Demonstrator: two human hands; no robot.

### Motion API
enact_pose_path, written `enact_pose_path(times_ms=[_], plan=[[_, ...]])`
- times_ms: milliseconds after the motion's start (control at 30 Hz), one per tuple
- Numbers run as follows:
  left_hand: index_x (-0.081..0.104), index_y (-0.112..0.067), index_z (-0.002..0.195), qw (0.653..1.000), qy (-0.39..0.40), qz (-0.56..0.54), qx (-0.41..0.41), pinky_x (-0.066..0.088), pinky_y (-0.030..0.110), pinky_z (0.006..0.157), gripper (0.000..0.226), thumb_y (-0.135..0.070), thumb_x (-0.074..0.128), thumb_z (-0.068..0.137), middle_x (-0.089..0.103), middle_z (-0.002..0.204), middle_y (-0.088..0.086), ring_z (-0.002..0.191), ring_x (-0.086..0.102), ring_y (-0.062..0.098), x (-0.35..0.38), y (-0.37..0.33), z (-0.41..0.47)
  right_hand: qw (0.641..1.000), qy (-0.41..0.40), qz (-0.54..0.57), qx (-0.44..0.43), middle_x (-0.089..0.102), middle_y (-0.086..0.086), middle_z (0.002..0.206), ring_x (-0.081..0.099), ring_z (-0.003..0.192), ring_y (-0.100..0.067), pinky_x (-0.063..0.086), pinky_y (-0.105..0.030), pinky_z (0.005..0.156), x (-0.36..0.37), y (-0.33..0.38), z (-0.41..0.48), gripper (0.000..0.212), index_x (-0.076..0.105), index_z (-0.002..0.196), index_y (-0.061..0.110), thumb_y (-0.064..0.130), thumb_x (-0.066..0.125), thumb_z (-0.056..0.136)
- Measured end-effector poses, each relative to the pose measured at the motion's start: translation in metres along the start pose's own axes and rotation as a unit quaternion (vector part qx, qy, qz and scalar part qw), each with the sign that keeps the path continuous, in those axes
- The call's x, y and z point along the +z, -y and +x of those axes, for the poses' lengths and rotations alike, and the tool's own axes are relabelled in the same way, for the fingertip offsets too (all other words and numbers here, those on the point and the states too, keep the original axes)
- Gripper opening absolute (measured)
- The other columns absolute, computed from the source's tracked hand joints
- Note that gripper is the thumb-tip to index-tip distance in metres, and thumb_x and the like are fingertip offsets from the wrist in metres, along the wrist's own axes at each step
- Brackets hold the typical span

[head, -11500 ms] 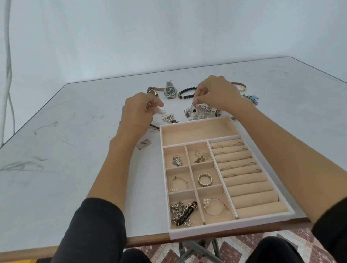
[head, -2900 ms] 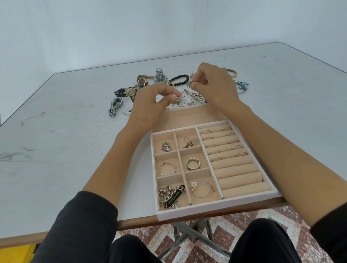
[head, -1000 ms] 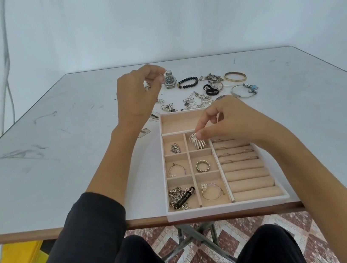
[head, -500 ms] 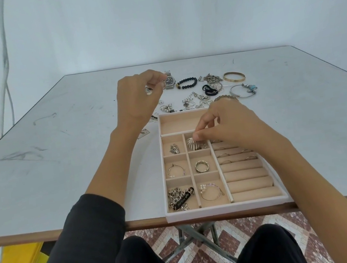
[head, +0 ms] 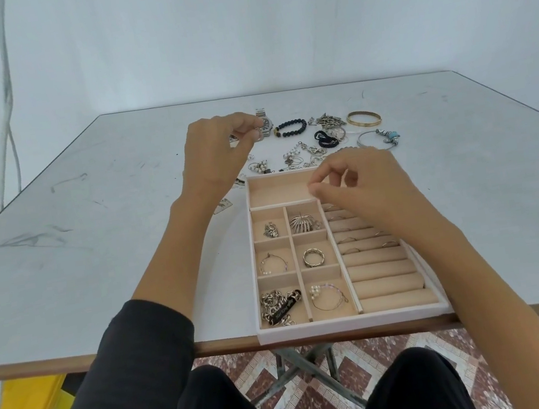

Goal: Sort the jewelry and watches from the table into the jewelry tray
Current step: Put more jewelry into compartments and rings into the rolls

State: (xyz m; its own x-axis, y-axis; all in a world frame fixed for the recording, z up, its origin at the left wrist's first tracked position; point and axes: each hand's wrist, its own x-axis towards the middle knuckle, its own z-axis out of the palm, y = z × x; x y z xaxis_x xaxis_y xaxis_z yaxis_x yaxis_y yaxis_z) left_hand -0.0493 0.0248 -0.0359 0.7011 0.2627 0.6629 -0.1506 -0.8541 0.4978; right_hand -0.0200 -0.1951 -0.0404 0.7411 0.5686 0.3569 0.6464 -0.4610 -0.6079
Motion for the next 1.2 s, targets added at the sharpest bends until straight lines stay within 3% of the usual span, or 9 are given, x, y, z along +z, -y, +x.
enact_pose_path(times_ms=[100, 200, 333, 400, 467, 667, 833, 1100, 1200], plan=[[0.074, -0.018, 0.1, 1.0, 0.006, -0.009, 0.001, 0.05, 0.019, 0.082, 0.016, -0.021, 0.064, 0.087, 0.074, 0.086, -0.007, 0.074, 0.064, 0.002, 0.0, -0.001, -0.001, 0.996, -0.066, 0.056, 0.019, 0.064, 0.011, 0.084, 0.058, 0.08, -0.01, 0.043, -0.025, 0.068, -0.009, -0.015, -0.011, 0.012, 0.07, 0.091, 0.032, 0.023, 0.066, 0.084], [0.074, -0.016, 0.1, 1.0, 0.016, -0.013, 0.005, 0.051, 0.022, 0.081, 0.016, -0.02, 0.062, 0.088, 0.074, 0.087, -0.005, 0.075, 0.065, 0.005, -0.001, -0.002, -0.001, 0.991, -0.1, 0.065, 0.057, 0.062, 0.011, 0.113, 0.055, 0.107, -0.006, 0.042, -0.025, 0.09, -0.02, -0.03, -0.027, 0.026, 0.063, 0.113, 0.03, 0.015, 0.054, 0.093], [0.072, -0.018, 0.1, 0.999, 0.049, -0.009, 0.007, 0.049, 0.015, 0.08, 0.014, -0.018, 0.061, 0.09, 0.074, 0.091, -0.005, 0.075, 0.061, -0.006, 0.0, -0.002, 0.0, 0.995, 0.014, -0.038, 0.095, 0.041, 0.011, 0.147, 0.032, 0.137, -0.008, 0.021, -0.026, 0.112, -0.023, -0.046, -0.047, 0.039, 0.049, 0.136, 0.03, 0.017, 0.041, 0.1], [0.072, -0.019, 0.098, 0.997, 0.069, -0.024, 0.003, 0.05, 0.025, 0.086, 0.012, -0.017, 0.063, 0.089, 0.072, 0.091, -0.006, 0.083, 0.062, -0.004, -0.001, -0.003, -0.002, 0.984, 0.088, -0.132, 0.081, 0.027, 0.009, 0.156, 0.017, 0.146, -0.011, 0.009, -0.033, 0.119, -0.018, -0.05, -0.053, 0.043, 0.038, 0.144, 0.034, 0.026, 0.029, 0.103], [0.071, -0.02, 0.096, 0.995, 0.094, -0.038, 0.005, 0.049, 0.035, 0.088, 0.01, -0.017, 0.064, 0.089, 0.069, 0.094, -0.005, 0.091, 0.062, 0.008, -0.005, -0.005, -0.004, 0.978, 0.106, -0.162, 0.074, 0.021, 0.009, 0.158, 0.011, 0.147, -0.011, 0.004, -0.035, 0.12, -0.016, -0.051, -0.054, 0.045, 0.032, 0.145, 0.037, 0.032, 0.021, 0.102], [0.072, -0.022, 0.092, 0.969, 0.223, -0.102, -0.021, 0.04, 0.007, 0.087, 0.009, -0.017, 0.069, 0.086, 0.072, 0.091, -0.007, 0.09, 0.061, 0.002, -0.035, -0.023, -0.021, 0.979, 0.099, -0.159, 0.077, 0.019, 0.009, 0.158, 0.009, 0.147, -0.011, 0.002, -0.032, 0.119, -0.017, -0.051, -0.055, 0.044, 0.03, 0.146, 0.039, 0.033, 0.022, 0.103], [0.076, -0.02, 0.095, 0.933, 0.347, -0.098, -0.014, 0.042, 0.009, 0.086, 0.013, -0.018, 0.071, 0.083, 0.074, 0.085, -0.01, 0.087, 0.066, 0.006, -0.055, -0.031, -0.04, 0.979, 0.098, -0.158, 0.079, 0.02, 0.008, 0.158, 0.009, 0.147, -0.011, 0.003, -0.032, 0.119, -0.018, -0.049, -0.054, 0.044, 0.03, 0.146, 0.037, 0.033, 0.023, 0.104], [0.075, -0.033, 0.084, 0.924, 0.379, 0.042, 0.037, 0.04, 0.017, 0.071, 0.012, -0.033, 0.073, 0.072, 0.071, 0.07, -0.018, 0.069, 0.061, 0.004, -0.047, -0.034, -0.038, 0.98, 0.099, -0.158, 0.074, 0.021, 0.007, 0.158, 0.009, 0.148, -0.012, 0.004, -0.034, 0.119, -0.018, -0.049, -0.054, 0.044, 0.031, 0.146, 0.037, 0.032, 0.022, 0.103], [0.073, -0.039, 0.077, 0.922, 0.366, 0.108, 0.059, 0.028, 0.018, 0.084, 0.013, -0.042, 0.064, 0.067, 0.065, 0.064, -0.026, 0.071, 0.057, 0.0, -0.044, -0.036, -0.036, 0.98, 0.098, -0.152, 0.078, 0.02, 0.008, 0.158, 0.009, 0.148, -0.012, 0.003, -0.033, 0.119, -0.019, -0.047, -0.056, 0.044, 0.03, 0.146, 0.038, 0.032, 0.022, 0.103]])
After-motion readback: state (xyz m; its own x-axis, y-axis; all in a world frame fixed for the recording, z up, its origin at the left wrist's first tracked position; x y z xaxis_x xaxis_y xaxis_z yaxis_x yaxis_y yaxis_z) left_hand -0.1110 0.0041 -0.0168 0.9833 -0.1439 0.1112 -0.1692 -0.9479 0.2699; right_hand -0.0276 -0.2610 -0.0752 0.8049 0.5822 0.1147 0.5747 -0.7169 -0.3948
